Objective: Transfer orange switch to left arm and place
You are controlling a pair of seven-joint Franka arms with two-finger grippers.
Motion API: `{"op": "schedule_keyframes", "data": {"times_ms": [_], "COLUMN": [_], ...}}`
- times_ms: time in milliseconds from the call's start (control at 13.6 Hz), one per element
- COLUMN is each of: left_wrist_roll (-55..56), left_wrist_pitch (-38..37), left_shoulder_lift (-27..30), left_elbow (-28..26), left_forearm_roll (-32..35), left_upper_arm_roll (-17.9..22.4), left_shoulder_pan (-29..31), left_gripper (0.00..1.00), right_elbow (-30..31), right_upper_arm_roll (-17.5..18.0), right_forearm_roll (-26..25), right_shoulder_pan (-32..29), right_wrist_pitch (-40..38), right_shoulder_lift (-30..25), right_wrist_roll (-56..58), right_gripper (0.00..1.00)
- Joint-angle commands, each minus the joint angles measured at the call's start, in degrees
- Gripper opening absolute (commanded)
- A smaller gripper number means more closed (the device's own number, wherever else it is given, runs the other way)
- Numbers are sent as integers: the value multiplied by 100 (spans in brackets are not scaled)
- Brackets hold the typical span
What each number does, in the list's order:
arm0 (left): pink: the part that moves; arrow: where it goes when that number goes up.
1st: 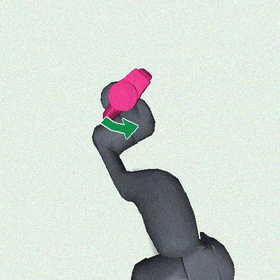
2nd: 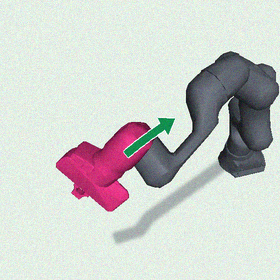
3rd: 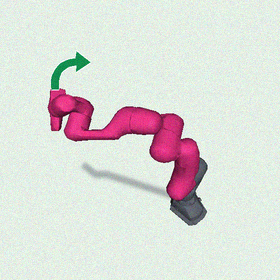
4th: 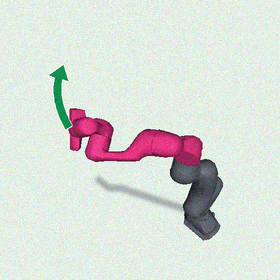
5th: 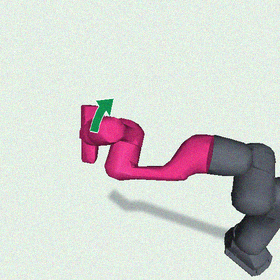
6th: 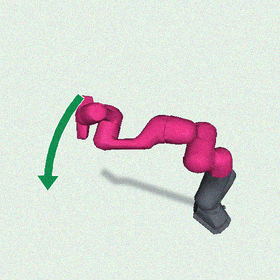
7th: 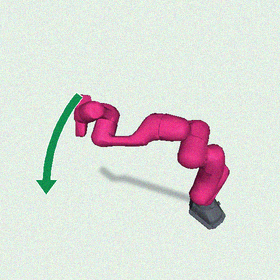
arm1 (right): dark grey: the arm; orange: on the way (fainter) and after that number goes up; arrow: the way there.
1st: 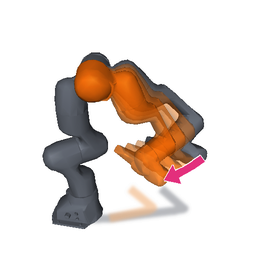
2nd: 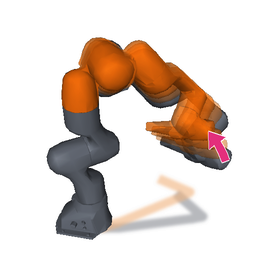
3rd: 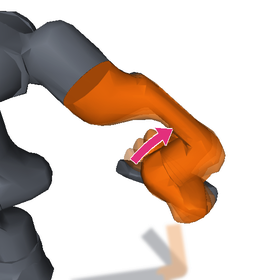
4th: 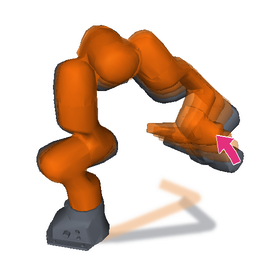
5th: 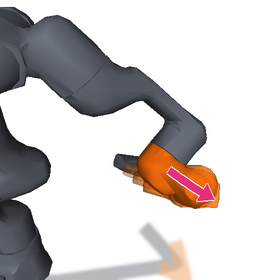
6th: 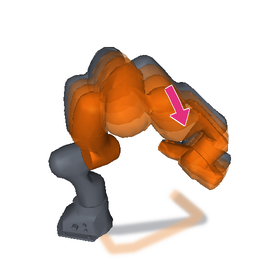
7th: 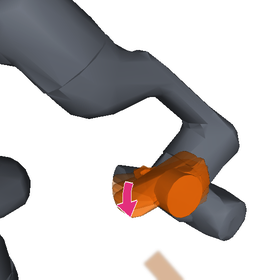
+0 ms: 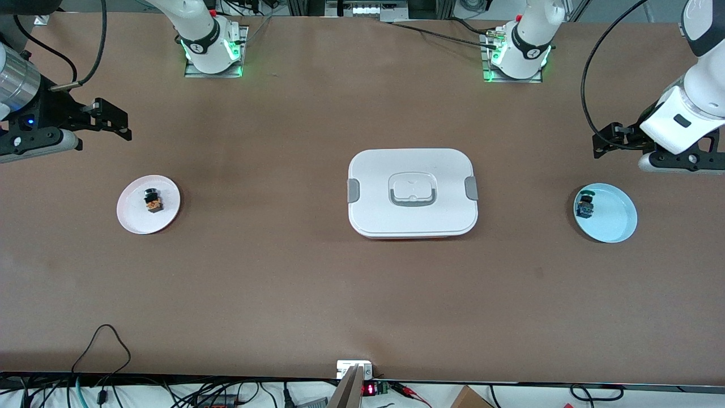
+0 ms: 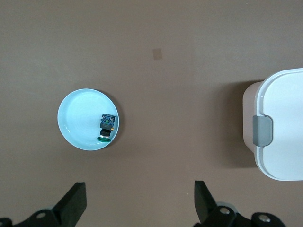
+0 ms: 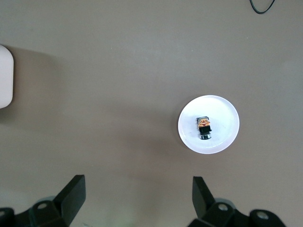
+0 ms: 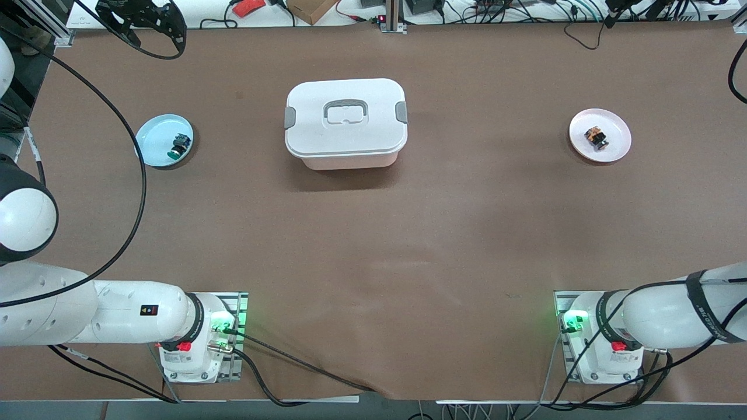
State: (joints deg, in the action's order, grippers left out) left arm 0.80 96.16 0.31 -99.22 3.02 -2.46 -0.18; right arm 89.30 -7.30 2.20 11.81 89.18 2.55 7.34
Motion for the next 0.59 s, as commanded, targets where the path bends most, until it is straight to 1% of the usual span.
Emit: {"op": "schedule_keyframes", "data": {"times_ms": [0, 440, 514], "left_wrist_roll": [-124, -124, -124], "left_wrist_pitch": [-124, -159, -159], "left_shoulder_lift": [-48, -48, -48], "left_elbow": [122, 122, 122], "left_forearm_roll": [-135, -135, -135], "left_upper_arm_roll": [8, 8, 8], "left_shoulder_pan": [35, 35, 35], "left_gripper": [100, 100, 100], "right_elbow": [-132, -141, -45], "right_upper_arm_roll": [18, 18, 26], "right_forearm_roll": [26, 27, 26], "right_shoulder_pan": [-30, -39, -21], "right_wrist_pitch": [-86, -138, -182], "right_shoulder_lift": [-9, 0, -27], "right_wrist_roll": [-39, 48, 152], "right_gripper": [100, 100, 100]}}
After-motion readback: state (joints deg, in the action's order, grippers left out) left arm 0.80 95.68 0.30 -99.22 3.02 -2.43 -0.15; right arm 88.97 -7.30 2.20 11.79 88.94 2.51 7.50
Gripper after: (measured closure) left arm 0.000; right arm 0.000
